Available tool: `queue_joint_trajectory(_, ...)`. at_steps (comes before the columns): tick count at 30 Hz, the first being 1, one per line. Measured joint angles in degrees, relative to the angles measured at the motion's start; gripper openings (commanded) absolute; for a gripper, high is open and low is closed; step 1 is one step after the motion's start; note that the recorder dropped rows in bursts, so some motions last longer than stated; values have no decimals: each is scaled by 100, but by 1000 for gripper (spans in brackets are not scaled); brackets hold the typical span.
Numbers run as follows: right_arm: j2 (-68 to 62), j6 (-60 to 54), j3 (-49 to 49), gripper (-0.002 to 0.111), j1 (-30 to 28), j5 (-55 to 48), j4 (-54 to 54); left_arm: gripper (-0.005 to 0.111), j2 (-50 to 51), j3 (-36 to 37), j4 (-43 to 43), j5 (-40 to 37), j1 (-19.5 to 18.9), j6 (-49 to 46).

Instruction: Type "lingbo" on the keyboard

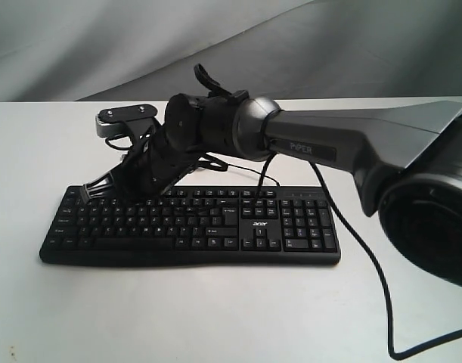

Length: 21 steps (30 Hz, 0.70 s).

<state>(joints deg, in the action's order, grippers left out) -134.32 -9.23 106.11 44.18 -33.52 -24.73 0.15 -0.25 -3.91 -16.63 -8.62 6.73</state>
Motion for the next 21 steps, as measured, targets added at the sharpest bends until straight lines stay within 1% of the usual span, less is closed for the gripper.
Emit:
queue_joint_trajectory(11, 24, 88, 0, 0, 0, -573, 115, 1, 0, 0, 0, 0, 0, 0)
queue_joint_trajectory(21, 24, 170, -293, 0, 13, -598, 136, 1, 0, 0, 0, 0, 0, 0)
